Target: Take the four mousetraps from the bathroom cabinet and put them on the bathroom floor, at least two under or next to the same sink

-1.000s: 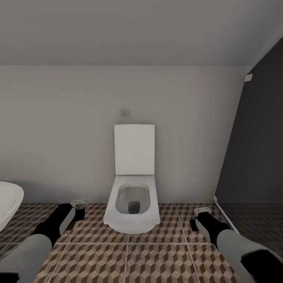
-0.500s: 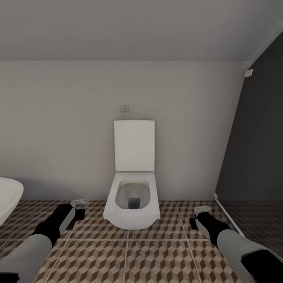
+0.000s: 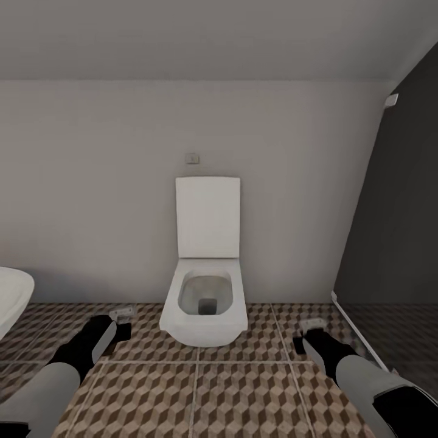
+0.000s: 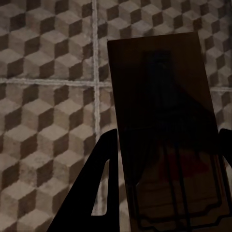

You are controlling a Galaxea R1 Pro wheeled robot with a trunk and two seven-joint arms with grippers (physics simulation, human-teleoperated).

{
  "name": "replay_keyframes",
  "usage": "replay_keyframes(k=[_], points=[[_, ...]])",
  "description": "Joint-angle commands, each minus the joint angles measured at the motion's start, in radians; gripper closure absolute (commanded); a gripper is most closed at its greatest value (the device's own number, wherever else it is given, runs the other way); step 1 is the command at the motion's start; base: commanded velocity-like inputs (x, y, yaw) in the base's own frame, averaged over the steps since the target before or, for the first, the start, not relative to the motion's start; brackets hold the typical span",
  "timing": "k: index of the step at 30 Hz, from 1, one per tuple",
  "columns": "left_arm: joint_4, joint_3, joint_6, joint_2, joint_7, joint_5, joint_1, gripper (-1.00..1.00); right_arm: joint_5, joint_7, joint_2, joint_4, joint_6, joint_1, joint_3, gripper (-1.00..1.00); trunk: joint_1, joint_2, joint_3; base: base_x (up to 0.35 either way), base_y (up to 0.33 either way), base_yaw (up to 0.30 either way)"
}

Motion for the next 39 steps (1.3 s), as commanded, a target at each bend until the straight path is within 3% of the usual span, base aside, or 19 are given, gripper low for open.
replay_keyframes(k=[1,39], points=[[-0.002,-0.008,0.004,0.001,0.009,0.007,0.0,1.0,-0.012,-0.005,-0.001,-0.003,0.005,0.0,0.008,1.0,0.0,-0.001,-0.005,0.0,0.0,0.0],[-0.002,-0.008,0.003,0.001,0.009,0.007,0.0,1.0,-0.012,-0.005,-0.001,-0.003,0.005,0.0,0.011,1.0,0.017,-0.01,-0.152,0.0,0.0,0.0]])
